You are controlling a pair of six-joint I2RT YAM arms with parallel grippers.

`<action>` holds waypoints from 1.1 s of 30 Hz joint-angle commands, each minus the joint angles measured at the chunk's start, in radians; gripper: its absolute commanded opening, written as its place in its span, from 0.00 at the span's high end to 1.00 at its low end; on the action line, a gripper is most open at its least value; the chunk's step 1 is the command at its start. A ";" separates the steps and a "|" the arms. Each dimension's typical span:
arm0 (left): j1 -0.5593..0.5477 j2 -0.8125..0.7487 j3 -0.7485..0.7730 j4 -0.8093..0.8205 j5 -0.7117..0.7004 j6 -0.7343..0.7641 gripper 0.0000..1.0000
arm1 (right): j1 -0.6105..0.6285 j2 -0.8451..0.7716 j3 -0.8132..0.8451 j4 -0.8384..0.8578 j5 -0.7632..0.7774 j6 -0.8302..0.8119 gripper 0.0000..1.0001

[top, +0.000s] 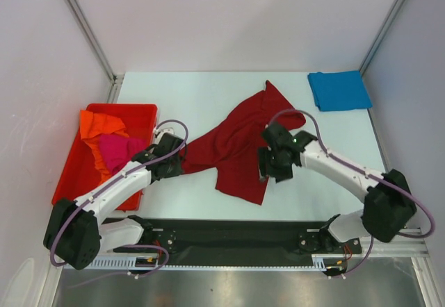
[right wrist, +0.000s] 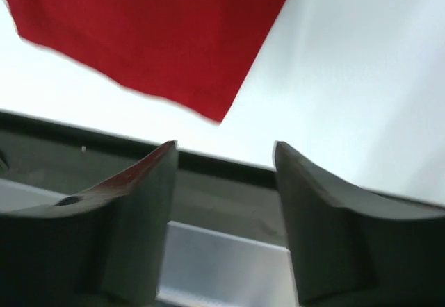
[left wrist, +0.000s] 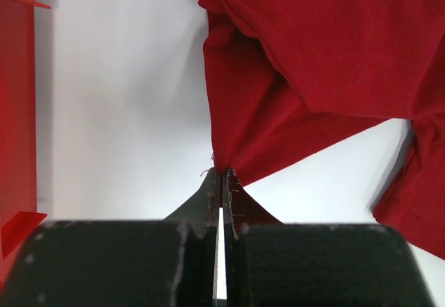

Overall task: Fold and stack the t-shirts
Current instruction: Flatten the tshirt out

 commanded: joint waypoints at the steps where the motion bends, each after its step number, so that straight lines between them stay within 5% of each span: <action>1: 0.009 -0.012 -0.006 0.009 -0.001 0.022 1.00 | 0.066 -0.082 -0.171 0.175 -0.066 0.254 0.40; 5: 0.008 0.000 0.002 0.000 0.010 0.018 1.00 | 0.106 -0.179 -0.349 0.294 -0.058 0.481 0.54; 10: 0.008 0.000 -0.003 0.004 0.008 0.012 1.00 | 0.134 -0.188 -0.395 0.312 0.014 0.639 0.53; 33: 0.009 -0.032 -0.038 0.013 -0.001 -0.021 1.00 | 0.198 -0.064 -0.445 0.329 0.114 0.802 0.58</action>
